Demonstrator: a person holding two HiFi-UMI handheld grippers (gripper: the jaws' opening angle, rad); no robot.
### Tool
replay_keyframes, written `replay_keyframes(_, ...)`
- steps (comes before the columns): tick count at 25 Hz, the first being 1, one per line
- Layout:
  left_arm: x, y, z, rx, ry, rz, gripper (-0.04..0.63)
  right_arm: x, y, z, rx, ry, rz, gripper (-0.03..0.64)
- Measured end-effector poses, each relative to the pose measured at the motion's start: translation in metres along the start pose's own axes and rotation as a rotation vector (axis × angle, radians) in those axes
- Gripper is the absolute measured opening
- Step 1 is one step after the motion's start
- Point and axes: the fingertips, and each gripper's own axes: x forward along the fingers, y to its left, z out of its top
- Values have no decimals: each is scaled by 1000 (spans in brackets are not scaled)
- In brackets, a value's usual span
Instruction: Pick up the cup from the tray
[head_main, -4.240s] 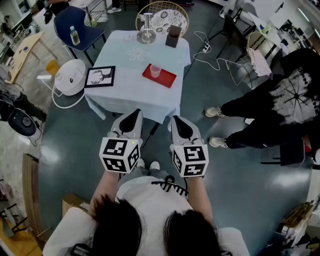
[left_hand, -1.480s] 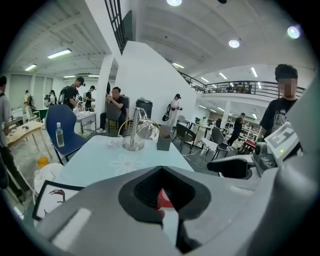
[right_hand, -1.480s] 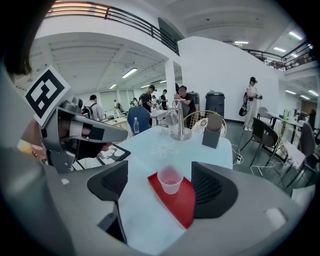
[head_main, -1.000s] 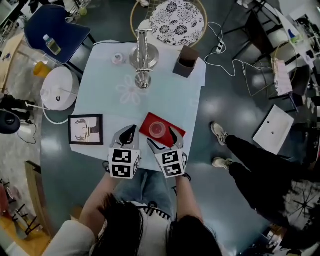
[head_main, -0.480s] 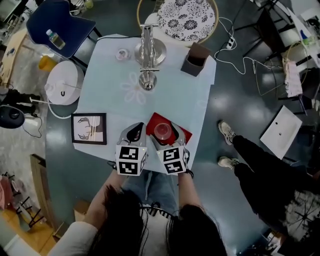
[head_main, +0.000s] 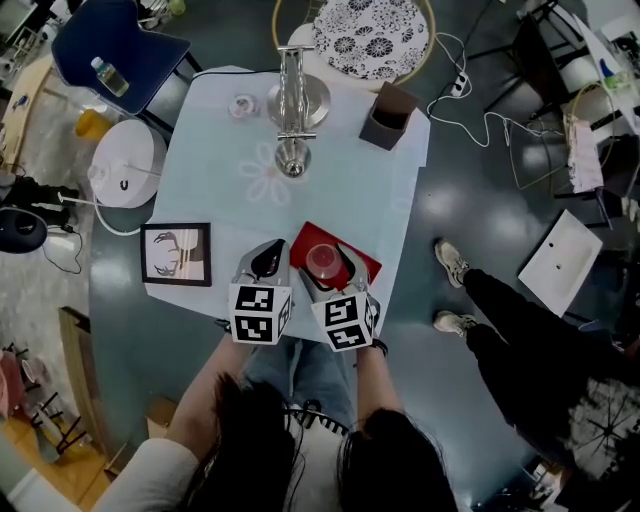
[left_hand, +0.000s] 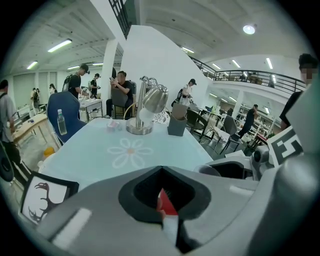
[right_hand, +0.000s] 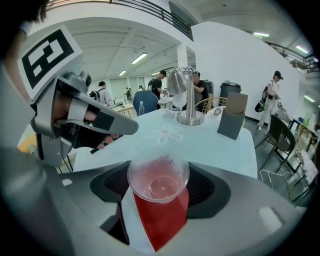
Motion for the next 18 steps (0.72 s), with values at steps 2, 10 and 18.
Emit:
replay_keyframes(2, -1, -1, 2, 3, -5, -7, 0, -4, -2, 6, 7, -7, 3, 350)
replay_keyframes(10, -5, -2, 19, 5, -33, -11, 0, -21, -12, 26, 12, -33, -13, 348)
replay_keyframes(18, 3, -16, 34, 105, -40, -50, 0, -27, -33, 52, 8, -73, -36, 348)
